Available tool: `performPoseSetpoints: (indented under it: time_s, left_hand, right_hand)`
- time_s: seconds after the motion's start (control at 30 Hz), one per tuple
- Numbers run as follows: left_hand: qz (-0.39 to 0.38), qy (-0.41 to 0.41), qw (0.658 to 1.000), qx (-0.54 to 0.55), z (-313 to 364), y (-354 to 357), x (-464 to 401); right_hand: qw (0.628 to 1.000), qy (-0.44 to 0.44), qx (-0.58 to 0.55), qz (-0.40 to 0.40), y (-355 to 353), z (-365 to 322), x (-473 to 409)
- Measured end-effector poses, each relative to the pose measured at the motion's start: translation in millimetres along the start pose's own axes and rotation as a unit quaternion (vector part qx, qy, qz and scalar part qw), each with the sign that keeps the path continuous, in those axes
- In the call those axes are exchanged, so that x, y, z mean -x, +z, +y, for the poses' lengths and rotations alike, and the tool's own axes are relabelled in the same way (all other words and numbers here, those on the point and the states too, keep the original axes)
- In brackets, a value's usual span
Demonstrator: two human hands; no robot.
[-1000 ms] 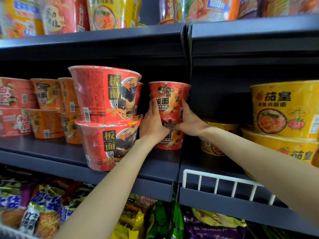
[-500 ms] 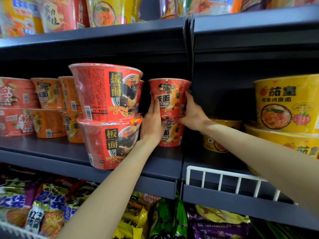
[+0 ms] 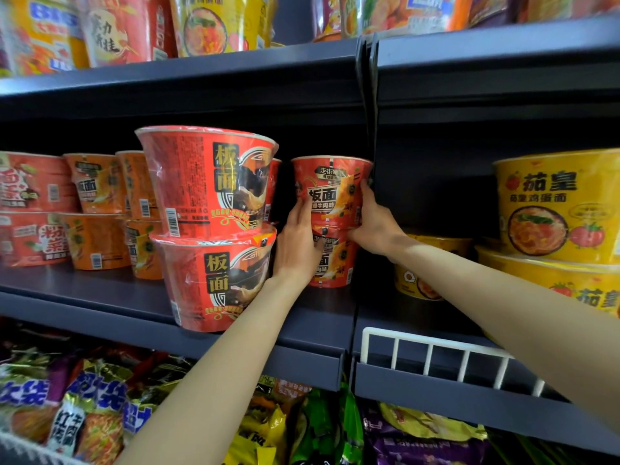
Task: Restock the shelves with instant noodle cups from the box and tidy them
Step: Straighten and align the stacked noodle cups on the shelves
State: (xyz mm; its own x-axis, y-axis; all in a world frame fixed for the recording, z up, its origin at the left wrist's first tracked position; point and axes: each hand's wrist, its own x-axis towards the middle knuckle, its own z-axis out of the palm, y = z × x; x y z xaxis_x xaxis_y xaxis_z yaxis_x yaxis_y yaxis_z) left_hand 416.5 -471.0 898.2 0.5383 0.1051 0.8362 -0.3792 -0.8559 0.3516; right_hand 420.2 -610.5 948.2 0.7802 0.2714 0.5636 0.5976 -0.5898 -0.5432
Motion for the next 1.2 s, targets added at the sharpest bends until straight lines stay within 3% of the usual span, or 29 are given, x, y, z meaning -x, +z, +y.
performPoseSetpoints:
  time_s: [0.33, 0.43, 0.53, 0.63, 0.73, 0.83, 0.9, 0.93, 1.03, 1.1, 1.2]
  left_hand:
    - [-0.062, -0.035, 0.997, -0.031, 14, -12, 10]
    - [-0.078, 0.035, 0.995, -0.049, 28, -40, 36]
    - [-0.104, 0.161, 0.978, -0.085, 30, -79, 68]
    - [-0.012, 0.291, 0.953, -0.089, 18, -125, 101]
    - [0.135, 0.344, 0.929, -0.025, -9, -161, 124]
    - [0.18, 0.212, 0.96, 0.002, -42, -180, 117]
    - [0.103, 0.06, 0.988, 0.102, -62, -185, 105]
    - [0.049, -0.016, 0.98, 0.193, -69, -188, 98]
    - [-0.089, -0.168, 0.901, 0.389, -86, -189, 80]
    - [-0.122, -0.18, 0.885, 0.411, -88, -185, 78]
    - [-0.125, -0.106, 0.917, 0.363, -83, -178, 87]
  right_hand:
    - [0.998, 0.001, 0.038, -0.058, -8, -9, 6]
    - [0.993, -0.057, 0.102, -0.031, -20, -23, 34]
    - [0.979, -0.139, 0.146, 0.016, -28, -38, 68]
    - [0.974, -0.181, 0.137, 0.027, -20, -54, 96]
    - [0.991, -0.133, 0.025, -0.015, -1, -75, 110]
    - [0.992, -0.068, -0.074, -0.072, 26, -96, 110]
    - [0.985, -0.037, -0.151, -0.069, 46, -108, 110]
    - [0.983, -0.029, -0.175, -0.051, 56, -112, 110]
    - [0.992, -0.025, -0.119, 0.043, 79, -118, 112]
    - [0.992, -0.01, -0.106, 0.065, 90, -122, 116]
    - [0.989, 0.005, -0.133, 0.061, 98, -126, 120]
